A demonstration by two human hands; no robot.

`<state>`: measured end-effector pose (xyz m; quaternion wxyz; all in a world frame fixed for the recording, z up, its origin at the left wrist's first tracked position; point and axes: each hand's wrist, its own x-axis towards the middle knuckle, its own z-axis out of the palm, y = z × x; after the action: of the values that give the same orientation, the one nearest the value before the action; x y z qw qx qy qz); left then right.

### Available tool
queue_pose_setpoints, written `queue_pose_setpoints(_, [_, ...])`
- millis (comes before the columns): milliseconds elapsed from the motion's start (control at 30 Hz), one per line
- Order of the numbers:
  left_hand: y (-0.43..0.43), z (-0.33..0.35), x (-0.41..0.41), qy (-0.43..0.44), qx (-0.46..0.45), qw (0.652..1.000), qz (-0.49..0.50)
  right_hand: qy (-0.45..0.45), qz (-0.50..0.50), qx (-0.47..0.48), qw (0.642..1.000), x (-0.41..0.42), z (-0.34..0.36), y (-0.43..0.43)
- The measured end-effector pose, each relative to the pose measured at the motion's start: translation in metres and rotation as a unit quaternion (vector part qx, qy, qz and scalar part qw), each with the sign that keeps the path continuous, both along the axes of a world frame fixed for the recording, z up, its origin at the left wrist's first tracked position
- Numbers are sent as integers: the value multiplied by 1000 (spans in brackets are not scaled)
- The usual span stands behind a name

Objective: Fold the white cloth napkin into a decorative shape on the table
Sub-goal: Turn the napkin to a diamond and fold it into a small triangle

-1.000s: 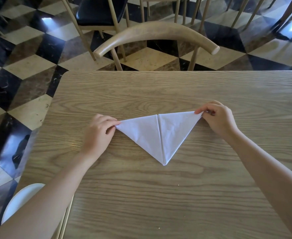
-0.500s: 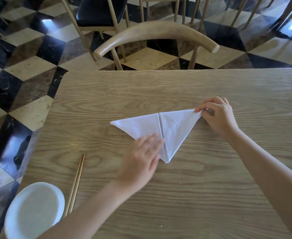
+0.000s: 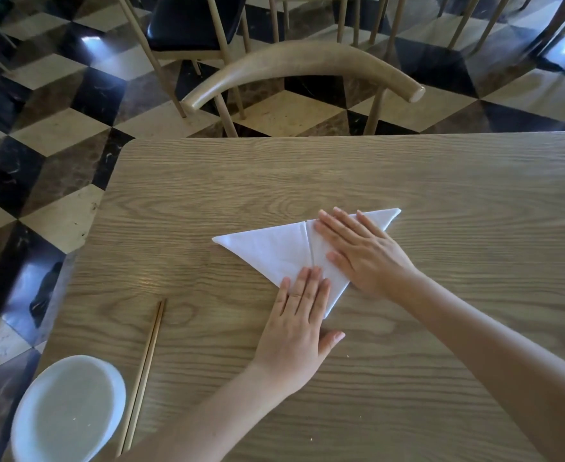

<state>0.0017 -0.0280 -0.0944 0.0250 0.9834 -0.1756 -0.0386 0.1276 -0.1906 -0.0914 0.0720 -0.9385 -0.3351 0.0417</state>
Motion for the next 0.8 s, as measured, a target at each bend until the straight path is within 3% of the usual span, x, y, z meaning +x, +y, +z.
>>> queue_pose_setpoints(267, [-1,2,0,7,2,1000,3,7,-133,-72,989,50,17,-25])
queue_pose_setpoints(433, [-2,2,1,23,-8,1000,8,-27,32,-21,999,-10,9,9])
queue_pose_setpoints(633, [-1,6,1,38,-15,999,10,22,-28,-28,999,11,6,9])
queue_pose_setpoints(733, [0,10,2,51,-55,997,0,52,-117,-37,991,35,8,5])
queue_pose_setpoints(800, [3,18,9,63,-177,982,11,59,-170,6,984,34,17,4])
